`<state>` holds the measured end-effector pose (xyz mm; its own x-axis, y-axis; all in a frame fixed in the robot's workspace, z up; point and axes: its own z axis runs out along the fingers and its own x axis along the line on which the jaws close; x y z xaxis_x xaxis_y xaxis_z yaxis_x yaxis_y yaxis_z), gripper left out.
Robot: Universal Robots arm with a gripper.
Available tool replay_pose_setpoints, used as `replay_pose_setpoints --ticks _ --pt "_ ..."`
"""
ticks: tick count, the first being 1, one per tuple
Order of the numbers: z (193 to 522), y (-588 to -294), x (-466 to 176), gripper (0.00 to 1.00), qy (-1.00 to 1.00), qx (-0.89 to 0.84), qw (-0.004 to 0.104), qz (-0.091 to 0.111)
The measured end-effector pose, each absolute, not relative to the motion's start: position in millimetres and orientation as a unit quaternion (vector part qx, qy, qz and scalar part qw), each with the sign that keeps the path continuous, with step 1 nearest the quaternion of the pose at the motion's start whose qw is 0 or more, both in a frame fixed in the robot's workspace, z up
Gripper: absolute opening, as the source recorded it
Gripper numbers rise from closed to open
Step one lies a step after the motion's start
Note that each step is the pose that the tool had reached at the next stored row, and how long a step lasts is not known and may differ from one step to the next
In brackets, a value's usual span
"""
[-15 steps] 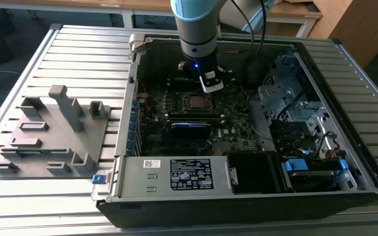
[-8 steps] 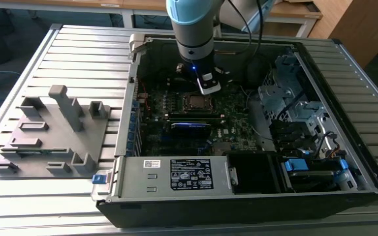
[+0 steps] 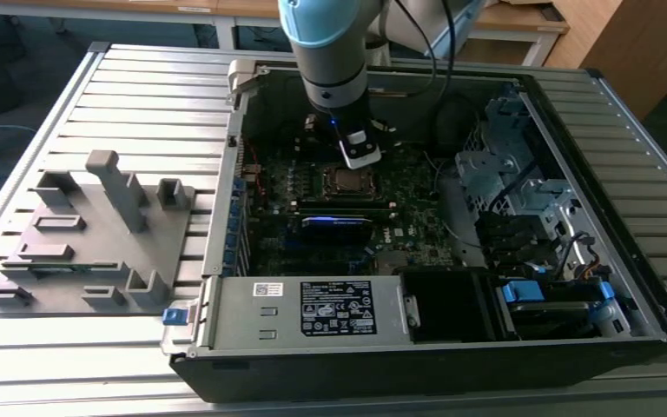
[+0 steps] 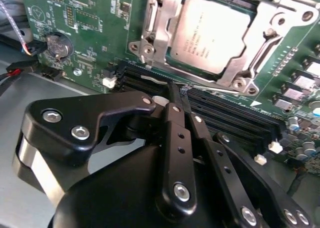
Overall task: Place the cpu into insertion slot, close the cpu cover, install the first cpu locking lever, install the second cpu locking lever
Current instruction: 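Install the first cpu locking lever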
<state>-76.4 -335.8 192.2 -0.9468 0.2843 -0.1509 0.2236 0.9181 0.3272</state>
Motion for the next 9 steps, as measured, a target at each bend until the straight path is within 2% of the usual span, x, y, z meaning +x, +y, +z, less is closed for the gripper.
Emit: replay_pose_setpoints --ticks 5,9 --pt "188.9 -335.8 -79.3 0.1 0.974 0.129 0.104 0.152" --pt "188.5 -335.8 -79.3 0.1 0.975 0.129 0.105 0.15"
